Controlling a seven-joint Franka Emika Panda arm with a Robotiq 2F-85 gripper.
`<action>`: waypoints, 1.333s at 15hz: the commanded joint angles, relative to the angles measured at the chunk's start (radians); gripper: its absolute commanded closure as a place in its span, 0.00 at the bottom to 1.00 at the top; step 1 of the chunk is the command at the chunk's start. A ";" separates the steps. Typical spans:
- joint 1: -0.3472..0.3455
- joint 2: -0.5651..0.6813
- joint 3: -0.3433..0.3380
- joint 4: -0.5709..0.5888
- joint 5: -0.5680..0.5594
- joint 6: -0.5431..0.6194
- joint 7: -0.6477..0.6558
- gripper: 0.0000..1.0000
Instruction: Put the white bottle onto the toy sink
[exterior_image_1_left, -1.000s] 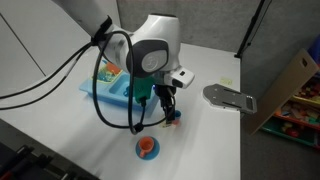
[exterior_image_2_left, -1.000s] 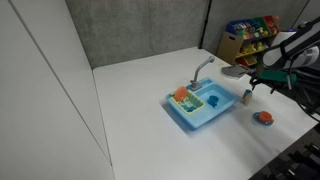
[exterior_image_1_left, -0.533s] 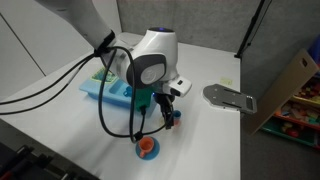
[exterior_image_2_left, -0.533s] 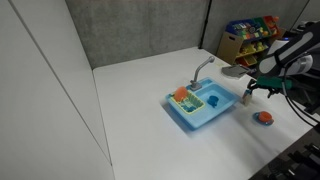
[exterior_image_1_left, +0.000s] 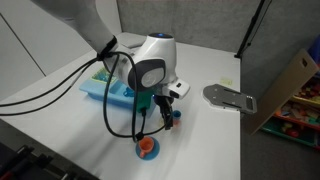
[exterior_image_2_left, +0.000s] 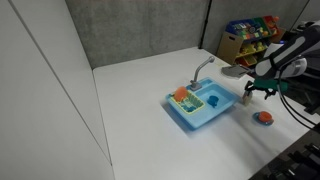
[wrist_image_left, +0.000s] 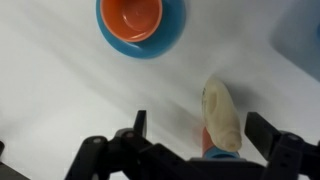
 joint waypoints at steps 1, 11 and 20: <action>0.012 0.023 -0.004 0.041 0.027 0.003 -0.022 0.00; 0.042 0.091 -0.009 0.130 0.026 -0.021 -0.004 0.26; 0.059 0.024 -0.024 0.088 0.014 -0.059 -0.021 0.91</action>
